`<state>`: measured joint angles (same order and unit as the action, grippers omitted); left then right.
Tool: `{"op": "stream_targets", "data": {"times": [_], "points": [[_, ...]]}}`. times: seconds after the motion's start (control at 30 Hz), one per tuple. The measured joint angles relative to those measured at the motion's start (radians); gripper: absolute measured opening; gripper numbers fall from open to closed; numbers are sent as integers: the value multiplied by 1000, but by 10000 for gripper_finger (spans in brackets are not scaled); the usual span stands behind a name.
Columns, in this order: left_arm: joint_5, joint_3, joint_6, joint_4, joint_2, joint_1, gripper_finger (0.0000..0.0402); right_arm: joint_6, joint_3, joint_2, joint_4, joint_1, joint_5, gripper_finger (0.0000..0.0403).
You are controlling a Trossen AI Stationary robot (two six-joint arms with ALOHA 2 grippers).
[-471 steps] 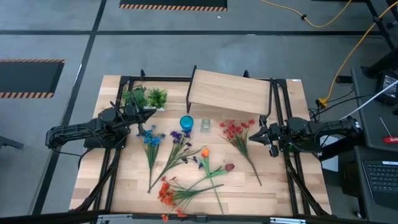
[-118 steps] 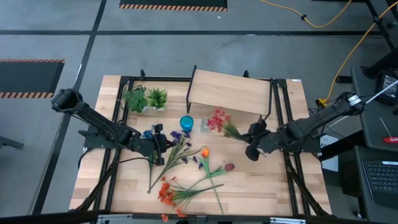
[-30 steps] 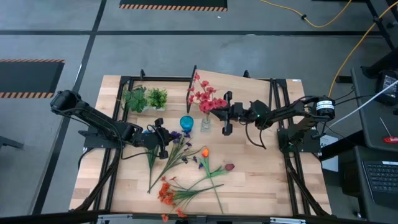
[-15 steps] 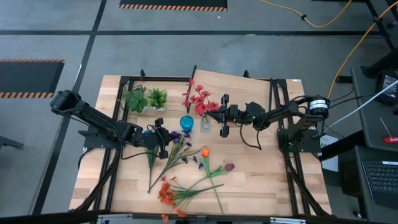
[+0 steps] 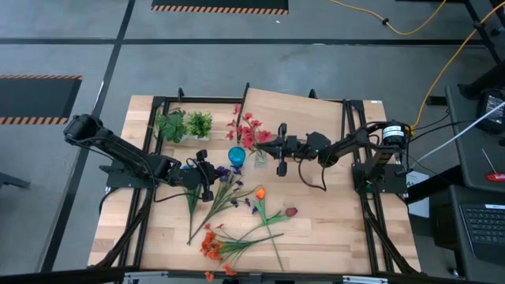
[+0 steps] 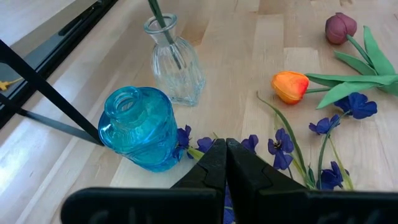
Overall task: Pick and place flowers into a vace then onto a shelf
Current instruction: Put the red flowers into the transparent vase, then put the blue flowers into the transparent vase
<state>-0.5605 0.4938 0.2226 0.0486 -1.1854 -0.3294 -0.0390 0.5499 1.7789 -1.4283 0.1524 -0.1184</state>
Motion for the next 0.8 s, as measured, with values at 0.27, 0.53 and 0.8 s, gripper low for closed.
{"op": "stream_targets", "data": {"times": [0.27, 0.53, 0.8], "points": [[5, 0, 0, 0, 0, 0, 4, -27, 0, 0, 14, 0, 13, 40], [29, 0, 0, 0, 0, -1, 4, -20, 0, 0, 34, 0, 47, 77], [30, 0, 0, 0, 0, -1, 4, 9, 0, -16, 124, 0, 49, 111]]}}
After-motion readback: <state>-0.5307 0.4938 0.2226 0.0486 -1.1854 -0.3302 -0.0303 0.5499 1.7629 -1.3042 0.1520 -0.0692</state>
